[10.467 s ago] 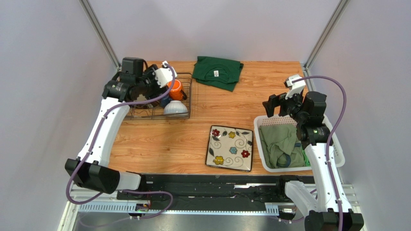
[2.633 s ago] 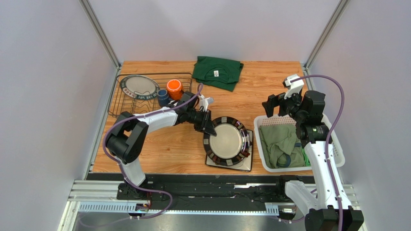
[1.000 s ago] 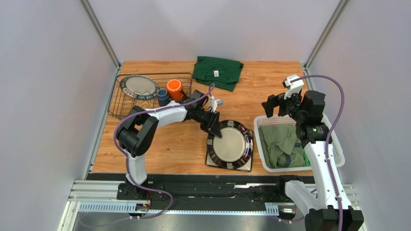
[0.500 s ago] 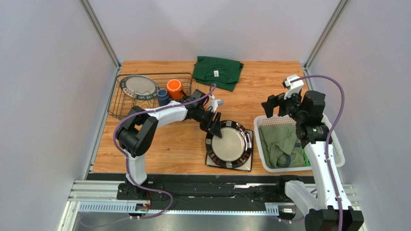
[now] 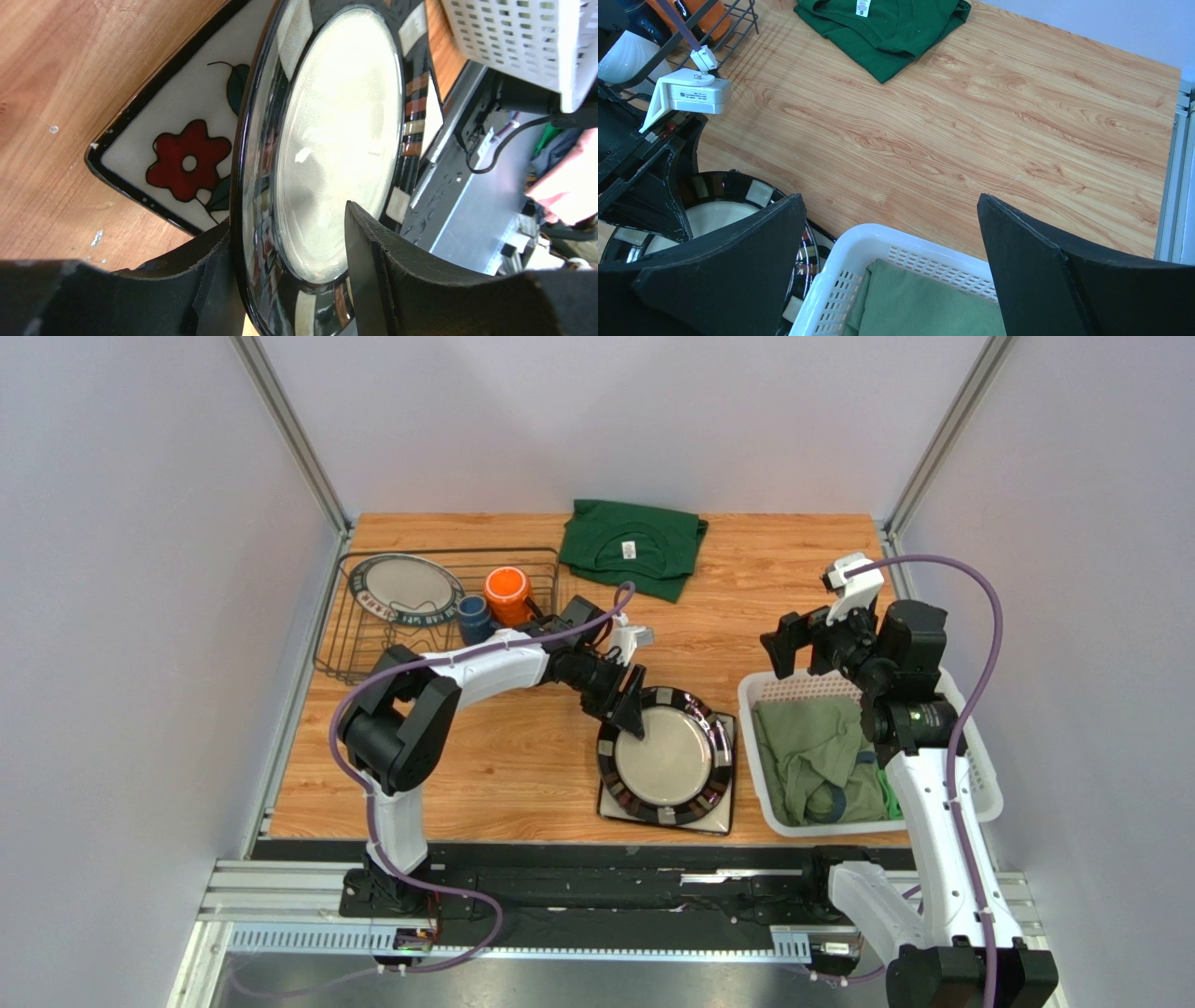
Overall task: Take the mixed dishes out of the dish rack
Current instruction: Place the plate at the center of the board.
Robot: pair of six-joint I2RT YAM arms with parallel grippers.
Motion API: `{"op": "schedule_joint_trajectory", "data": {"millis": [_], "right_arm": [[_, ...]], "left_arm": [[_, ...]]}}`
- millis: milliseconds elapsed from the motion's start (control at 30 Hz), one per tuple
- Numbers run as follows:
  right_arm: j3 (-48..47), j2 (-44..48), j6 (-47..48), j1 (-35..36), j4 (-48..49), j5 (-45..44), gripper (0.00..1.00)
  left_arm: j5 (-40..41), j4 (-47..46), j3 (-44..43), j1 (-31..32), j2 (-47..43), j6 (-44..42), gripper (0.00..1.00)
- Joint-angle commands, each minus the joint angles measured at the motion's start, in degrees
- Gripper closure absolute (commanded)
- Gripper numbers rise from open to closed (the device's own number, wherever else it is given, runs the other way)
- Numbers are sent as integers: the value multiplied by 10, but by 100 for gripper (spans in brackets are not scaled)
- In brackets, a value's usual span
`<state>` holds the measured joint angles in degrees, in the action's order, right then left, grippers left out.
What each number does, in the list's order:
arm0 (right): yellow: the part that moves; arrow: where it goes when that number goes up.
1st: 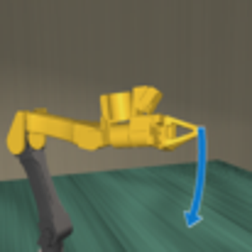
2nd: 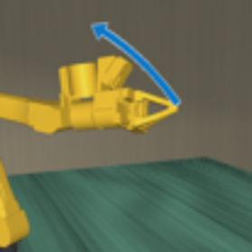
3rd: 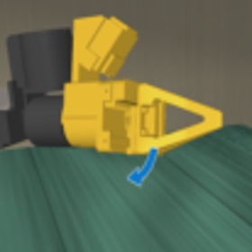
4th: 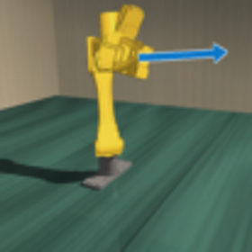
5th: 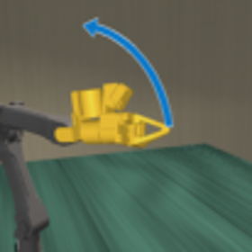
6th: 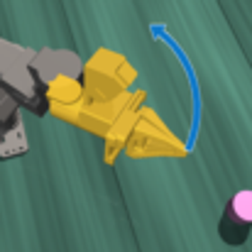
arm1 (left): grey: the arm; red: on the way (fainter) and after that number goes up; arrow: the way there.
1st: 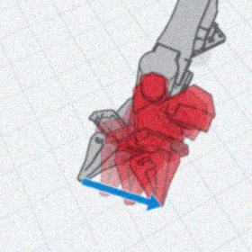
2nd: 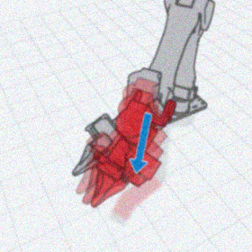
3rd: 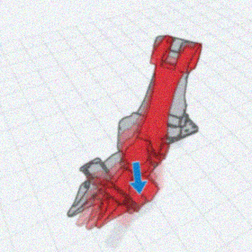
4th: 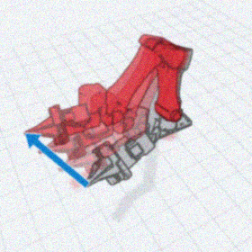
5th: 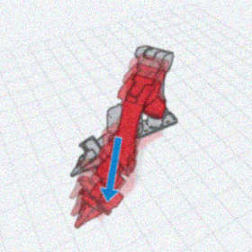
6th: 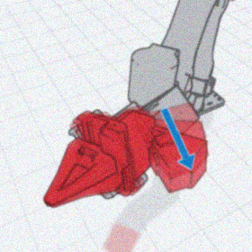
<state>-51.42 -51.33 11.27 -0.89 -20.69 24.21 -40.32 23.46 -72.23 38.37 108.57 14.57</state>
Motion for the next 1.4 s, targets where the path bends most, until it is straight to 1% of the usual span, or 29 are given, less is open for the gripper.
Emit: {"op": "schedule_joint_trajectory", "data": {"millis": [0,533,1067,1367], "right_arm": [[-8,10,6,-2,4,10,1],[-7,10,5,-1,5,13,1],[-8,12,5,-2,4,15,1],[-9,13,5,-1,4,15,1]], "left_arm": [[16,15,-36,13,0,-37,43],[95,42,-49,31,6,-70,40],[147,59,-66,47,18,-89,39],[192,70,-78,59,24,-102,39]]}}
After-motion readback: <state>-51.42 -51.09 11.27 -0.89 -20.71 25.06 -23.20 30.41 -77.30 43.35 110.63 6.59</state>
